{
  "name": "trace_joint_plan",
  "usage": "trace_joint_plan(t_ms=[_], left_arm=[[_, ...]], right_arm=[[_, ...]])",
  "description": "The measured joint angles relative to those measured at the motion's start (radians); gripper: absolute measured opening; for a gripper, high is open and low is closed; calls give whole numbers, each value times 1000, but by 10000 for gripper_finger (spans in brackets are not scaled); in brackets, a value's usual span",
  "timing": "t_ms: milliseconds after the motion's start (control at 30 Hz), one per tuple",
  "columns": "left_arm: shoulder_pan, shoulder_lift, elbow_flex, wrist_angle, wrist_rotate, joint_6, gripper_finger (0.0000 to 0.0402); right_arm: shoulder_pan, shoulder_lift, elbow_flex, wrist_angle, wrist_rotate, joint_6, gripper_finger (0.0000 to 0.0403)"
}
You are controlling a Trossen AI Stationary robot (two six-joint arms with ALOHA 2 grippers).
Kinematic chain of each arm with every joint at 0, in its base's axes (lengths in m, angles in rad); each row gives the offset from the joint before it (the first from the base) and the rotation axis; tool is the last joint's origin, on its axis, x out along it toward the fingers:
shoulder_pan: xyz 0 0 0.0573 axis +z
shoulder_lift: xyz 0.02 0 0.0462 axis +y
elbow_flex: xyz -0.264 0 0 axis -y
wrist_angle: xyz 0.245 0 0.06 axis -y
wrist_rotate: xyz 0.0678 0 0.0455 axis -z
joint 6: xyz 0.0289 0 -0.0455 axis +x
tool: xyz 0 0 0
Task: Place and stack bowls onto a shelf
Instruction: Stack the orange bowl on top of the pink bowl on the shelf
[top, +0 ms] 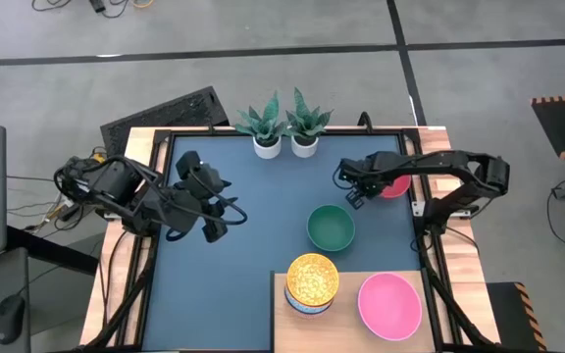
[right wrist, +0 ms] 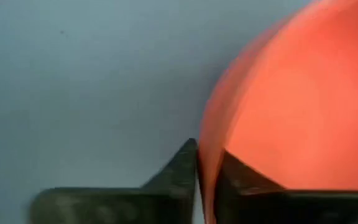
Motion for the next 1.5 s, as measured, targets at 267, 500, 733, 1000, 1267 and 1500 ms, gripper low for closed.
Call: trace_joint_plan(t_ms=[267,500,733,1000,1267,1500], left_arm=[[0,0,0,0,-1,5,158],[-7,0,0,47,15,8,158],[-40,0,0,63,40,32,158],[-75,0,0,129,50,91,158],[-76,0,0,115,50,90,158],[-76,0,0,76,50,69,158]], right_arm=[[-5,-114,22,-30,-27,22,23],[19,-294,133,-87,-30,51,23],[88,-461,315,-71,-31,67,23],[263,-548,532,36,-141,39,23],[588,-505,661,234,-260,-92,23],[827,-412,782,192,-177,-35,23]])
